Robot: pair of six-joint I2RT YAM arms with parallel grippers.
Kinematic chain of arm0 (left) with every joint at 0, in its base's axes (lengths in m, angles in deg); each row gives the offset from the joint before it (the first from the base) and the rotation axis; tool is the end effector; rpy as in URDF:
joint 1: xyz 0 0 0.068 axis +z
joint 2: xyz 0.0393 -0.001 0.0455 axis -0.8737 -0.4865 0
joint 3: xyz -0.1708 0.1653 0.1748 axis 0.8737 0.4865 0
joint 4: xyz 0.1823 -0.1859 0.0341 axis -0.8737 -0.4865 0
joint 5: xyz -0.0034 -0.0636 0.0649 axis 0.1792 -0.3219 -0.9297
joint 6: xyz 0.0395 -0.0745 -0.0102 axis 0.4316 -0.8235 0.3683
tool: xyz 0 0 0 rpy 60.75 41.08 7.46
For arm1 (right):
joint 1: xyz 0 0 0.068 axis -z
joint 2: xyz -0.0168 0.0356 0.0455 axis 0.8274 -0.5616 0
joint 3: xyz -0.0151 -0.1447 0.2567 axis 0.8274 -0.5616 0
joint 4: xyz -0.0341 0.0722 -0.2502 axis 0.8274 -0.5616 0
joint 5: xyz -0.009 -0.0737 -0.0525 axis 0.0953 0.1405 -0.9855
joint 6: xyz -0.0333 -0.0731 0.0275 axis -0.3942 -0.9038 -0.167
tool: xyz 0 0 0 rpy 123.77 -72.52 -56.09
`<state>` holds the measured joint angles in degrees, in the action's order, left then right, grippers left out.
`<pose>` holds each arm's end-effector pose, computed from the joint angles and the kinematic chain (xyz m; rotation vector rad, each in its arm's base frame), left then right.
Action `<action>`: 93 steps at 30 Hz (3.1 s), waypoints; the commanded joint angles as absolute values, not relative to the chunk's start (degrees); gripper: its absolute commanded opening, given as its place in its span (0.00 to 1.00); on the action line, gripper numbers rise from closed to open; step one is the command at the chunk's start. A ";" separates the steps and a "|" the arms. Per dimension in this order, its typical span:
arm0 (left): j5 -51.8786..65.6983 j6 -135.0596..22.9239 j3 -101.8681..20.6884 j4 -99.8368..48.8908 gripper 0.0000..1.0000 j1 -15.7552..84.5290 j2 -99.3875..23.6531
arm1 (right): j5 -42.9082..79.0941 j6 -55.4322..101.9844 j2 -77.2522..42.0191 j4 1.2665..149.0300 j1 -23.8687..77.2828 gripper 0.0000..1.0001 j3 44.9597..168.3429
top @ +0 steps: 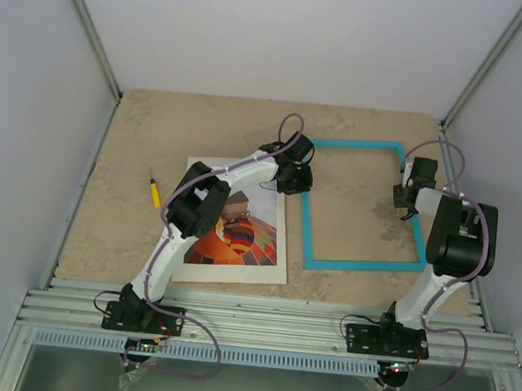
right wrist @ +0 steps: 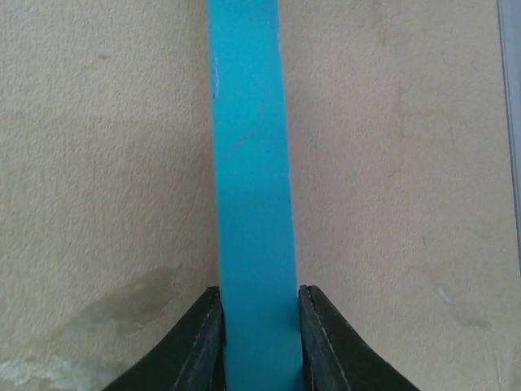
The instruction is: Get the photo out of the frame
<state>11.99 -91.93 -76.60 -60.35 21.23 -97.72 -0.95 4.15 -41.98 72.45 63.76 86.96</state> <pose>0.4077 -0.3604 0.1299 -0.1026 2.8183 -0.7618 0.3852 -0.0685 0.1246 -0.0117 2.5098 -0.3949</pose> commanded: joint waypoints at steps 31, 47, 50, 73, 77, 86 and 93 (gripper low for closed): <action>5.74 -85.27 -35.42 -58.58 0.79 31.98 -51.90 | 30.01 41.16 -16.92 60.97 38.32 0.74 80.92; 9.10 -81.45 -10.15 -62.35 0.93 55.86 -30.53 | 31.37 55.67 -19.21 69.54 21.19 0.79 73.64; 8.55 -81.91 -9.69 -61.82 0.94 56.20 -32.40 | 31.47 57.75 -20.97 70.96 19.64 0.79 73.52; 18.89 -83.74 -4.09 -52.49 0.95 55.19 -40.16 | 30.44 59.43 -31.46 71.70 15.82 0.83 78.37; 19.66 -85.74 -4.92 -51.41 0.95 52.65 -40.47 | 30.96 59.03 -32.26 71.16 15.83 0.83 80.45; 19.92 -86.53 -6.56 -51.29 0.94 51.31 -39.44 | 30.43 57.82 -32.10 70.06 16.56 0.83 82.12; 19.65 -85.99 -7.20 -51.50 0.94 51.22 -39.43 | 27.44 55.69 -32.54 67.39 17.82 0.83 83.63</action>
<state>16.65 -85.46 -5.04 -53.53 51.98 -40.00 28.43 57.78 -32.21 69.04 17.57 80.91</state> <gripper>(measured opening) 0.944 0.830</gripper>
